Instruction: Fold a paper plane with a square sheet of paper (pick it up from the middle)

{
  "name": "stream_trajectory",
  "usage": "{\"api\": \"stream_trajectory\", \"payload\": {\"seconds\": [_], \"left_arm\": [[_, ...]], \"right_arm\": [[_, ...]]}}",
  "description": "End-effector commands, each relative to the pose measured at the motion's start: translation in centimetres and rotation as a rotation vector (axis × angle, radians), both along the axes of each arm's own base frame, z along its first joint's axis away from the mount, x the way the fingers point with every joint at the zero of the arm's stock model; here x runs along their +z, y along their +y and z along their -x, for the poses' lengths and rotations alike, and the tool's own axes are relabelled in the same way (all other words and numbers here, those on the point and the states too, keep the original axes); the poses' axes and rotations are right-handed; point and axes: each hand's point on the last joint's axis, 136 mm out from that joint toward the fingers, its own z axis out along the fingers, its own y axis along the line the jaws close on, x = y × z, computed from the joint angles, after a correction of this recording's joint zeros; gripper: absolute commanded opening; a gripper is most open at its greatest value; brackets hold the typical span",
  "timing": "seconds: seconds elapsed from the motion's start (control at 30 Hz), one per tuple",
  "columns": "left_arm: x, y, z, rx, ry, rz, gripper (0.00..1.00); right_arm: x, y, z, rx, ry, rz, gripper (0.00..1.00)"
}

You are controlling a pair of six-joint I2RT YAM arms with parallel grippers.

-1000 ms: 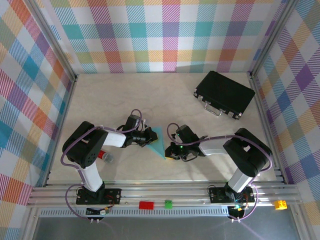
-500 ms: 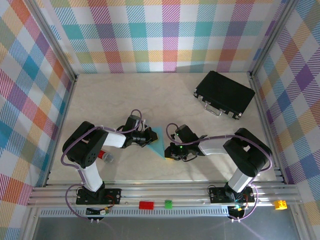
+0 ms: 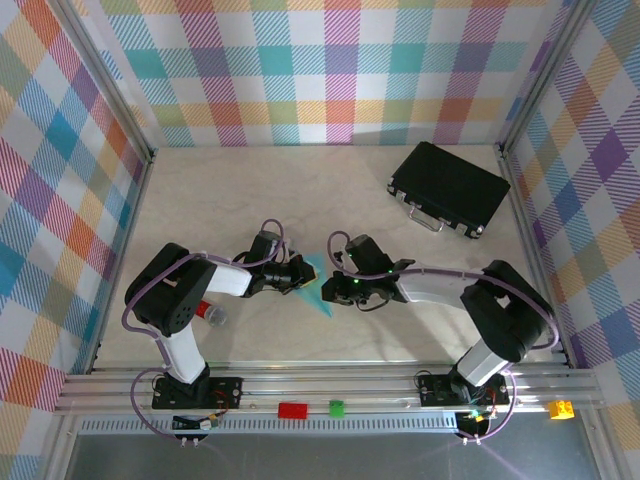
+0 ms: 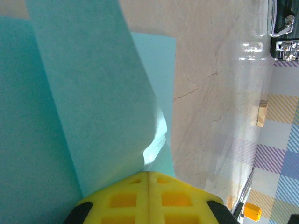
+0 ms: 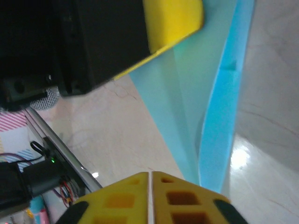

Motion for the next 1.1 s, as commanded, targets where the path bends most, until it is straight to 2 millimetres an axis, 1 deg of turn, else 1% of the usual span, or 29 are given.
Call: {"api": "stream_trajectory", "payload": {"seconds": [0.0,0.1,0.27,0.33,0.43,0.53,0.63,0.77,0.93,1.07], "left_arm": [[-3.3,1.6,1.7,0.022,0.082,-0.101,0.05],[-3.3,1.5,1.7,0.021,0.082,-0.101,0.05],[-3.4,1.5,1.7,0.021,0.084,-0.101,0.05],[-3.3,1.5,1.6,0.02,0.083,-0.1,0.05],[-3.3,1.4,1.6,0.021,0.082,-0.1,0.05],[-3.4,1.4,1.6,0.019,0.085,-0.1,0.05],[-3.4,1.4,1.6,0.017,0.087,-0.1,0.05],[-3.6,1.6,1.8,0.016,0.09,-0.11,0.05],[-3.8,1.8,1.8,0.018,0.092,-0.119,0.05],[-3.8,1.9,1.8,0.026,0.091,-0.128,0.05]], "right_arm": [[0.4,1.8,-1.0,0.032,0.011,-0.052,0.04],[0.0,2.5,-1.4,0.033,0.026,-0.059,0.01],[-0.6,3.0,-2.0,0.029,0.038,-0.043,0.0],[-1.1,3.0,-2.0,0.032,0.044,-0.019,0.0],[-2.5,2.5,-1.8,0.03,0.065,0.036,0.0],[-3.7,2.1,-1.2,0.034,0.082,0.064,0.0],[-5.2,0.7,-0.8,0.016,0.097,0.131,0.0],[-6.8,-0.7,0.5,0.001,0.128,0.17,0.0],[-7.7,-1.5,1.8,-0.025,0.167,0.141,0.0],[-7.7,-1.9,2.6,-0.028,0.168,0.128,0.01]]}}
